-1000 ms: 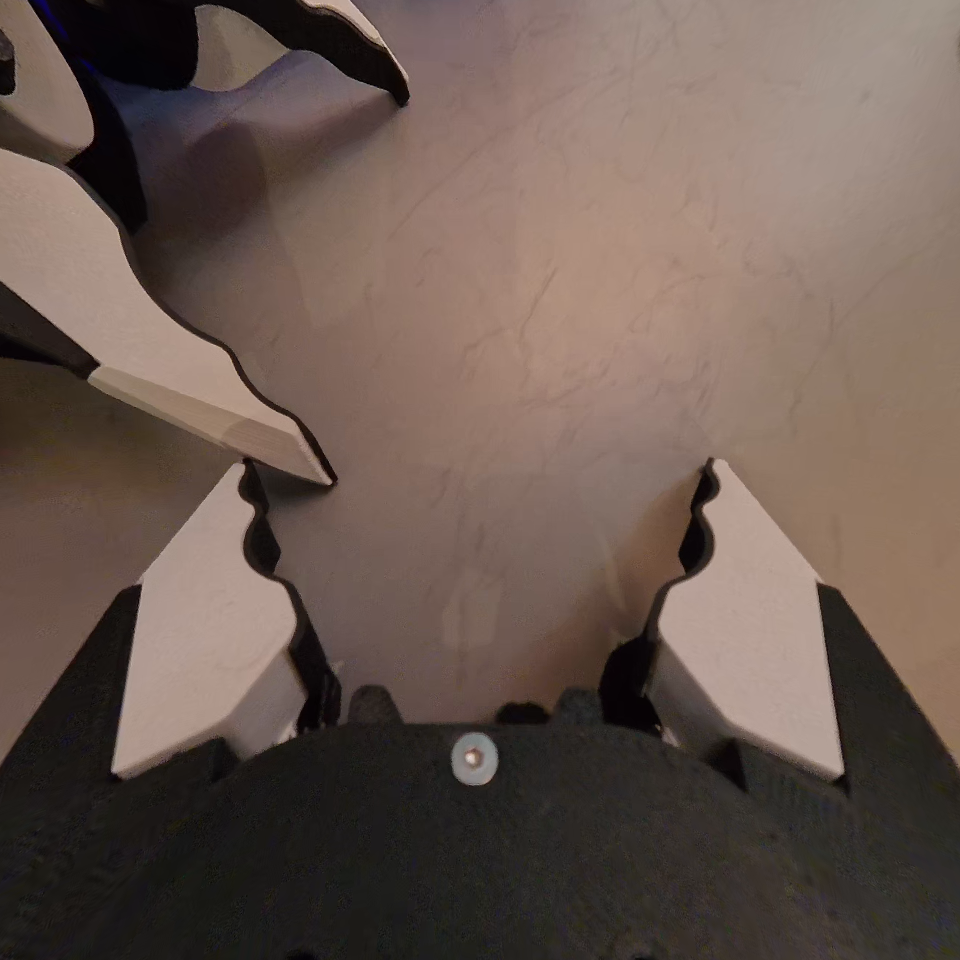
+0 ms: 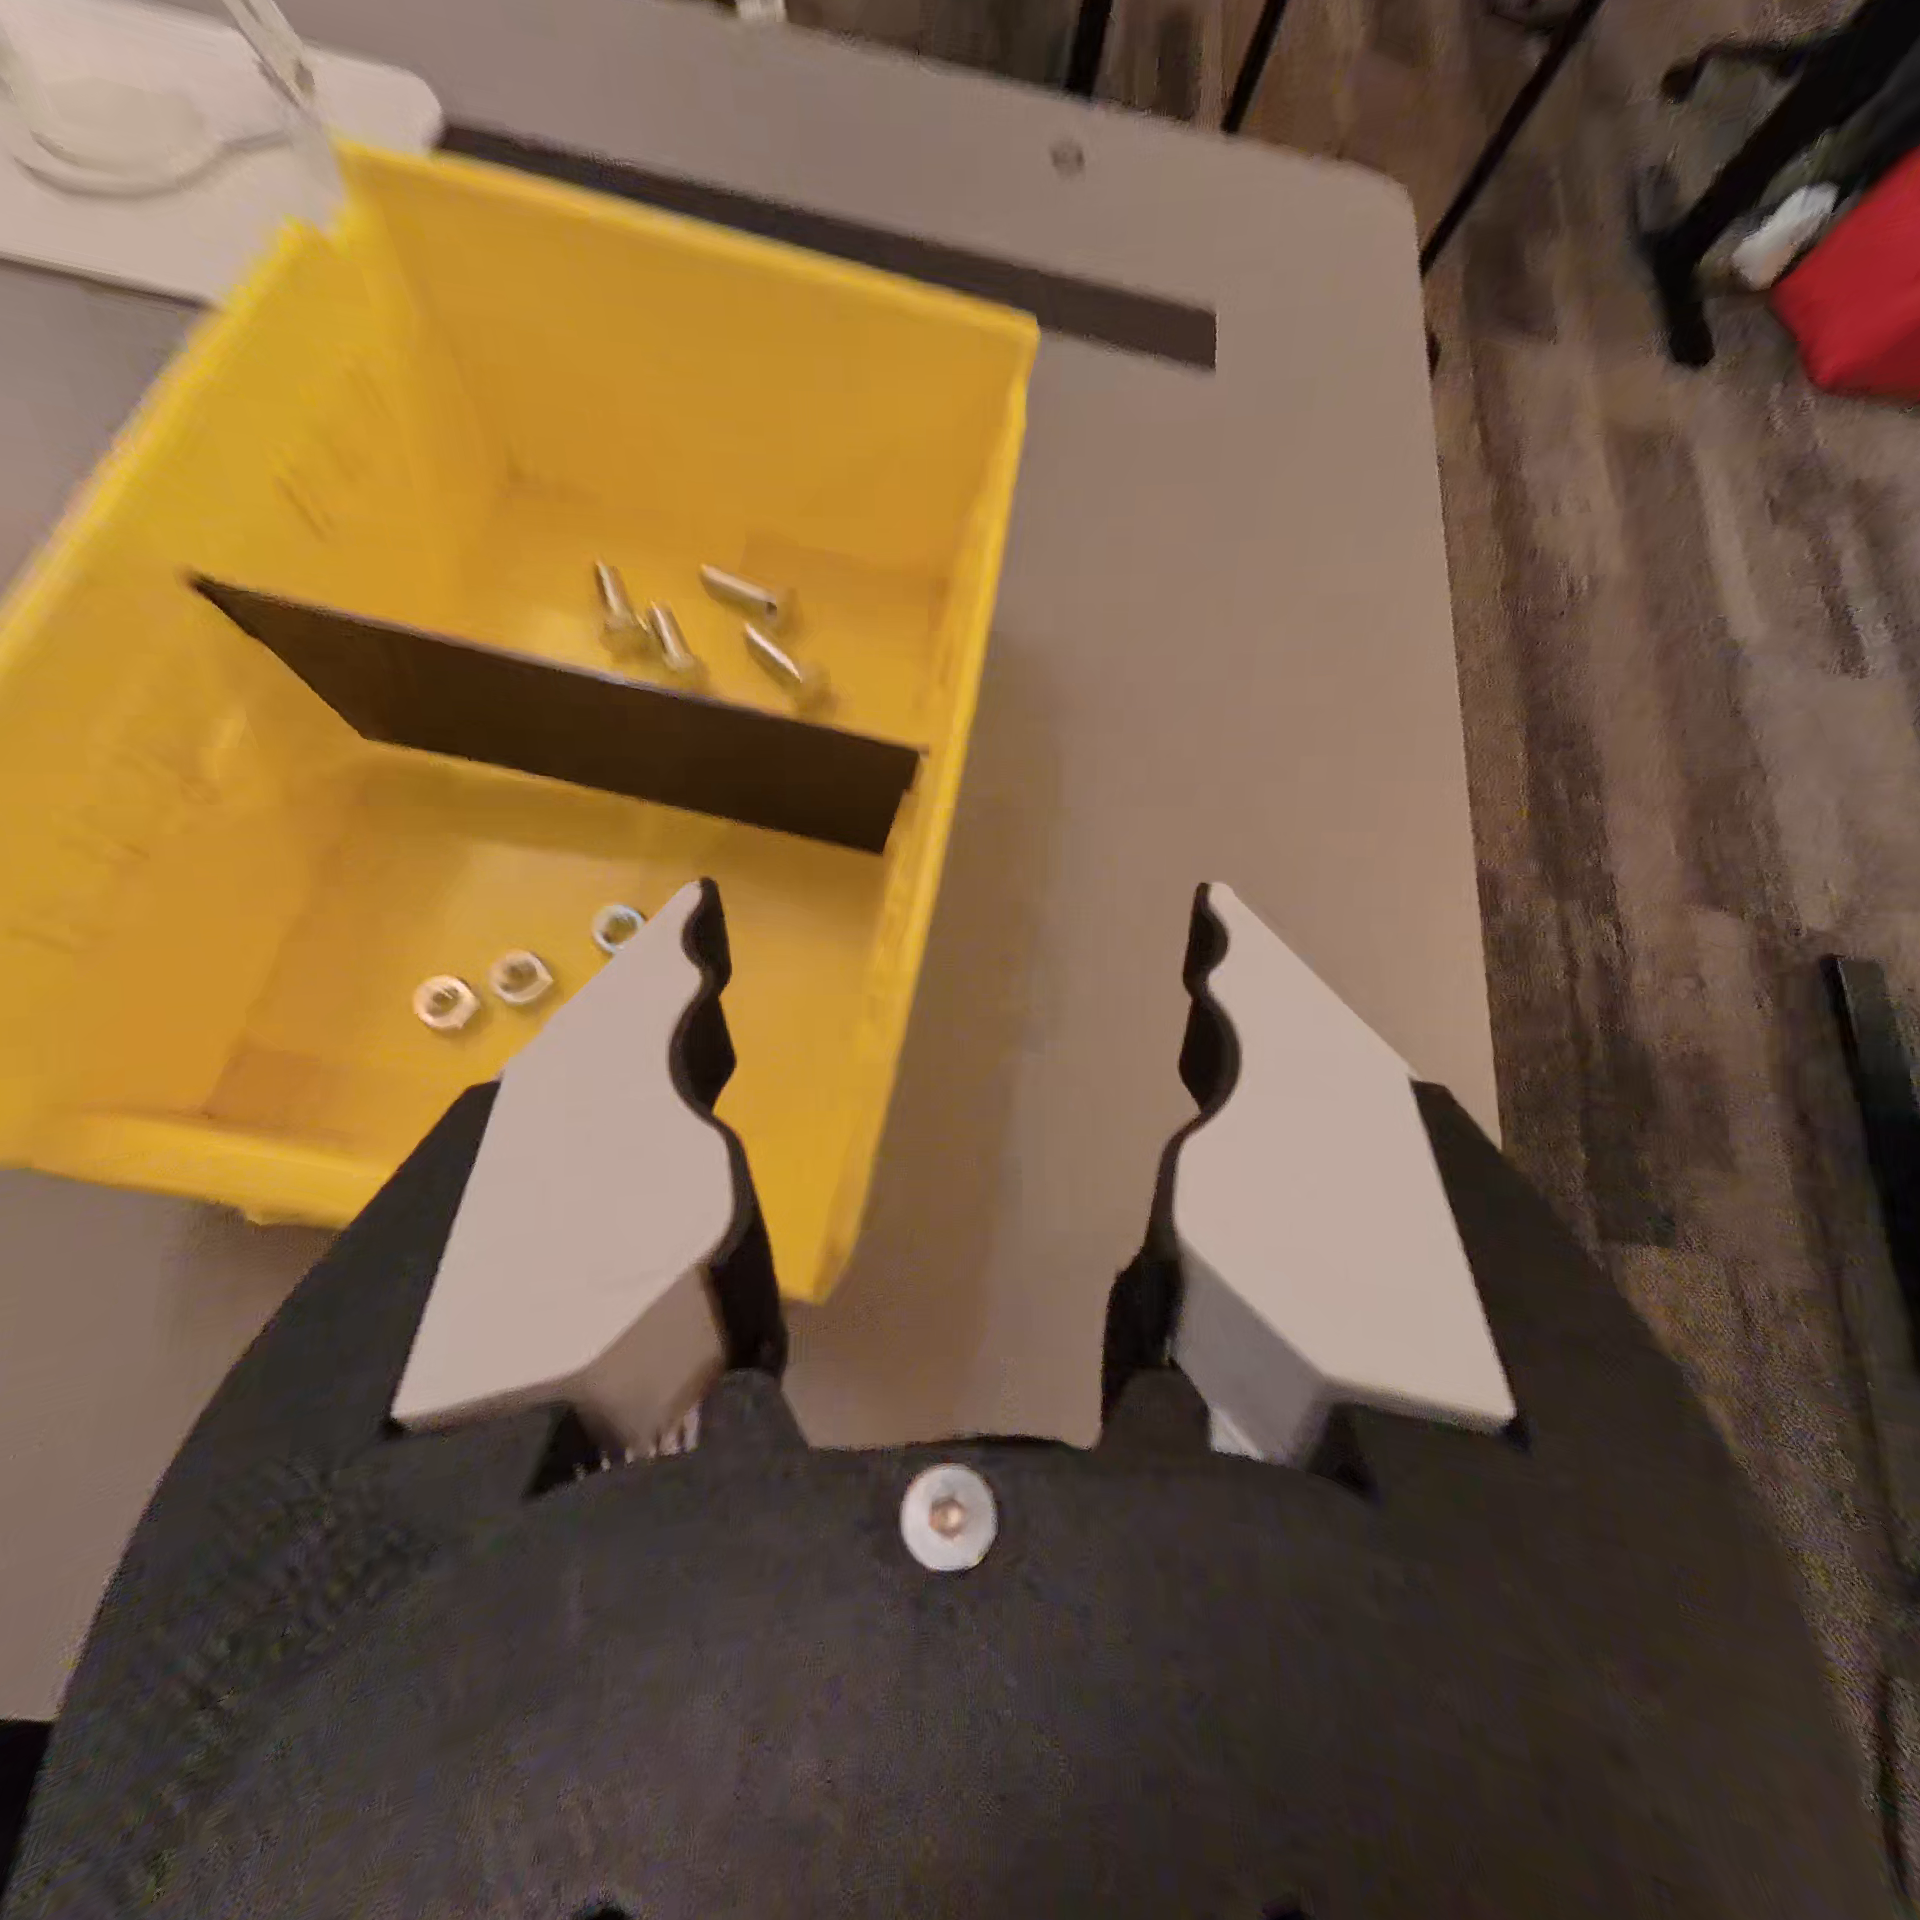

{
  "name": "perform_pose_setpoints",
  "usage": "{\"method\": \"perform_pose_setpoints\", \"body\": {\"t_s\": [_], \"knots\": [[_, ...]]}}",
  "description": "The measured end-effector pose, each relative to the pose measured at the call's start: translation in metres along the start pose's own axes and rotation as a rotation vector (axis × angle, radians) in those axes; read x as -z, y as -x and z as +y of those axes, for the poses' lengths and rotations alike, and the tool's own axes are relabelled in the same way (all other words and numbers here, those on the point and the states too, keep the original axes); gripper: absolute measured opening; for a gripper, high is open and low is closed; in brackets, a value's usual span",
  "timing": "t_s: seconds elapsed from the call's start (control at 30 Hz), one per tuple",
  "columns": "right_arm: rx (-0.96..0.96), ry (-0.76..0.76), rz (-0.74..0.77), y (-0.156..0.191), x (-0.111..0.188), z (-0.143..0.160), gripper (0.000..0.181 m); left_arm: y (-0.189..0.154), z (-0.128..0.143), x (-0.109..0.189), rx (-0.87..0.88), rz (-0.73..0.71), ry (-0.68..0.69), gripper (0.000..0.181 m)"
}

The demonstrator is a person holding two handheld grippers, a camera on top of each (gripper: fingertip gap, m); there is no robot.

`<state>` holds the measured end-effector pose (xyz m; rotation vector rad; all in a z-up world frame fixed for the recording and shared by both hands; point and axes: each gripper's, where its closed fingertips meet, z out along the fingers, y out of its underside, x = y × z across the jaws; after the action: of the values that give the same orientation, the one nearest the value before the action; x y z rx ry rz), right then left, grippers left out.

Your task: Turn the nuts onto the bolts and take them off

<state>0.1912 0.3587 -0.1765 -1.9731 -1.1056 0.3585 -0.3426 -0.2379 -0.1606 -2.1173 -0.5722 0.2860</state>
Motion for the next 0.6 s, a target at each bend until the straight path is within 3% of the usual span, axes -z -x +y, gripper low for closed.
{"method": "perform_pose_setpoints", "body": {"t_s": [0.07,0.17,0.3,0.37,0.47,0.6], "knots": [[0.01,0.062,0.005,-0.008,-0.009,0.022,0.084,0.024,0.032,-0.009,0.073,-0.017,0.088,0.092],[0.01,0.119,-0.032,-0.004,-0.026,0.043,0.079,0.038,0.069,-0.022,0.086,-0.049,0.175,0.086],[0.043,0.185,-0.103,0.015,-0.047,0.063,0.059,0.036,0.097,-0.043,0.131,-0.011,0.236,0.064],[0.07,0.209,-0.149,0.025,-0.054,0.068,0.029,0.037,0.106,-0.051,0.153,0.013,0.264,0.044],[0.095,0.232,-0.149,0.027,-0.064,0.073,0.019,0.038,0.109,-0.06,0.2,0.054,0.256,0.025],[0.072,0.225,-0.178,0.033,-0.068,0.07,0.016,0.043,0.105,-0.063,0.241,0.076,0.232,0.018]]}}
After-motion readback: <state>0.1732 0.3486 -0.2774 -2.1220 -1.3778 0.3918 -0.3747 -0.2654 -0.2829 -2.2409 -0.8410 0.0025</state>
